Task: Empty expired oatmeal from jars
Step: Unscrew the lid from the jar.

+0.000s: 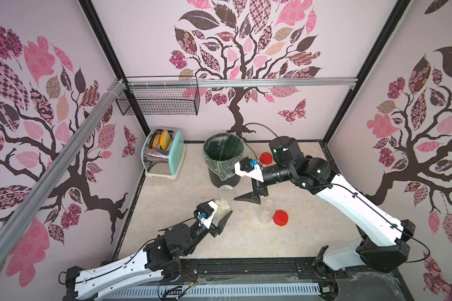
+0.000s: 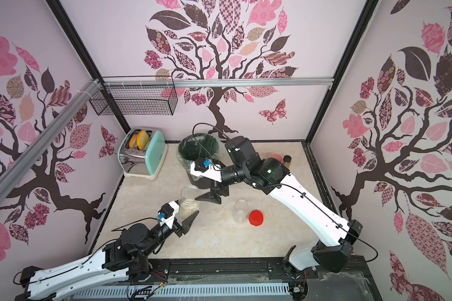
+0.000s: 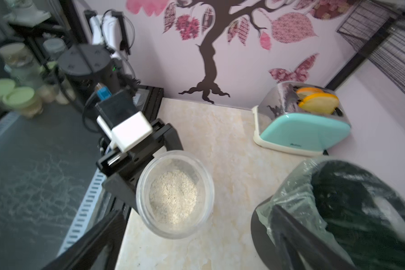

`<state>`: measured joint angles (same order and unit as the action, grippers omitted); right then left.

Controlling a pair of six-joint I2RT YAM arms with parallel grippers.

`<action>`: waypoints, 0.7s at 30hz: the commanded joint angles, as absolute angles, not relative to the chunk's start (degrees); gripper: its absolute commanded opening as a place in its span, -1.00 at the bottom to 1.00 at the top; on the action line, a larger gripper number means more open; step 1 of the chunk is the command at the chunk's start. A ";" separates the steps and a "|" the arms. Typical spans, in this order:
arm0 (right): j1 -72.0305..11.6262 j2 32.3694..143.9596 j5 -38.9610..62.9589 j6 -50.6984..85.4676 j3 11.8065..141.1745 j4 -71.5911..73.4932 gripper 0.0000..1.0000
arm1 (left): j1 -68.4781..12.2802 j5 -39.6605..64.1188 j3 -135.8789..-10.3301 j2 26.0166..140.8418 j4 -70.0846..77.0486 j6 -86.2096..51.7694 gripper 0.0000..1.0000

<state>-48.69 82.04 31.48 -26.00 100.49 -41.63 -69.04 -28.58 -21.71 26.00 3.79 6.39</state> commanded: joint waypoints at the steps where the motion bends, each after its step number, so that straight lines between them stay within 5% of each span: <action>1: -51.02 84.93 15.21 1.62 107.36 -45.12 0.99 | -68.88 -31.44 -21.34 27.00 8.64 8.58 -0.29; 6: -52.05 89.92 12.09 12.74 114.75 -56.54 0.92 | -68.90 -31.91 -21.16 29.23 11.95 9.92 -0.29; 21: -59.44 93.22 5.72 13.10 115.75 -61.66 0.99 | -68.88 -31.51 -21.63 29.00 10.55 10.02 -0.28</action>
<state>-59.11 92.55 7.90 12.25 114.43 -59.33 -68.99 -31.31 -21.50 29.58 8.47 9.50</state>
